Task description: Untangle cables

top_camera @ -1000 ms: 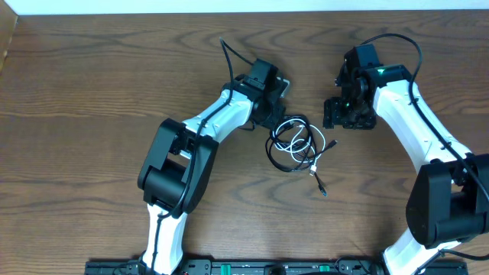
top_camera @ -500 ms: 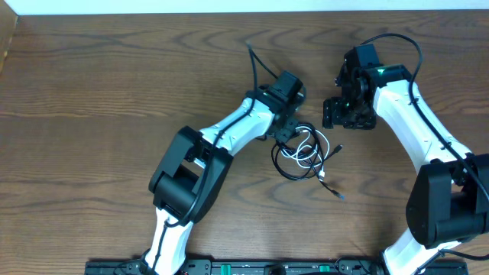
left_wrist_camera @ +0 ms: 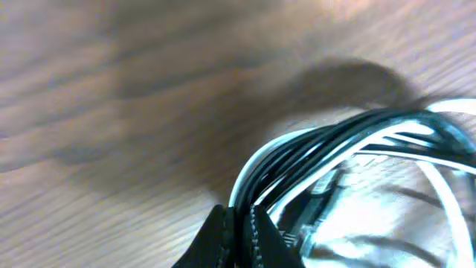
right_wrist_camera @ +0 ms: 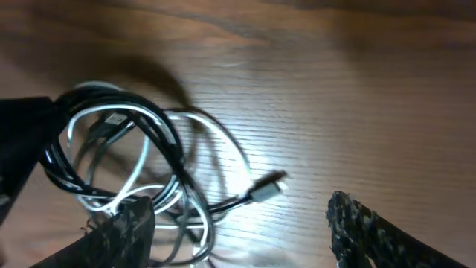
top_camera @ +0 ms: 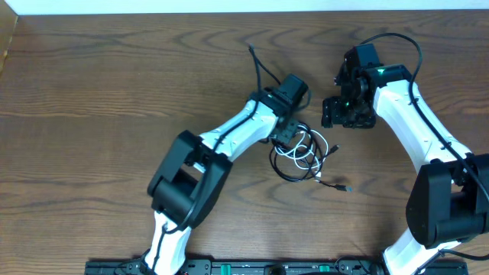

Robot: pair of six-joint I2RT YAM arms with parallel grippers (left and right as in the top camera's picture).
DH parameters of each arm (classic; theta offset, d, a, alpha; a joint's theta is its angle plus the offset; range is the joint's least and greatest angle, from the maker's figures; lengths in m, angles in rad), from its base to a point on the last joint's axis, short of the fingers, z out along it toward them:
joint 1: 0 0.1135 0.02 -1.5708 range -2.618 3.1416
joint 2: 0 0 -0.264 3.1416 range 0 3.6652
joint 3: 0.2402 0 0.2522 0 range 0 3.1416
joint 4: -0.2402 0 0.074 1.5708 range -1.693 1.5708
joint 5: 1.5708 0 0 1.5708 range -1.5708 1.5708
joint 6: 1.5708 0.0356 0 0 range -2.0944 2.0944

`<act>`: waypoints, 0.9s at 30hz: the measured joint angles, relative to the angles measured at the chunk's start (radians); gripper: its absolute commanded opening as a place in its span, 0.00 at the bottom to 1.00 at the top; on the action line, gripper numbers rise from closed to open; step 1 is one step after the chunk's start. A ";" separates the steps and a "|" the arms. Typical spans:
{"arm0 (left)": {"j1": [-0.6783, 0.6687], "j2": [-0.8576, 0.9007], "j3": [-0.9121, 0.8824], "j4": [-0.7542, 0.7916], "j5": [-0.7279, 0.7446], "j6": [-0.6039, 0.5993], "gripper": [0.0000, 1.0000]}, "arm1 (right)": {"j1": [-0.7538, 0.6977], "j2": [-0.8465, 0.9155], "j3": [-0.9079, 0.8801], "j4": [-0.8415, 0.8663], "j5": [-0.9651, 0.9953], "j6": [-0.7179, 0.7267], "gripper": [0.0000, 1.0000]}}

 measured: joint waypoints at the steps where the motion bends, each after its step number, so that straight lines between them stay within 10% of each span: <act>1: 0.007 -0.028 0.000 -0.005 -0.002 -0.014 0.07 | 0.000 0.000 0.000 0.007 -0.017 -0.009 0.69; 11: 0.074 -0.473 0.018 -0.017 0.079 -0.106 0.08 | -0.002 -0.001 0.001 0.137 -0.423 -0.151 0.69; 27: 0.220 -0.499 0.018 -0.024 0.329 -0.368 0.07 | 0.066 -0.191 0.020 0.299 -0.598 -0.137 0.62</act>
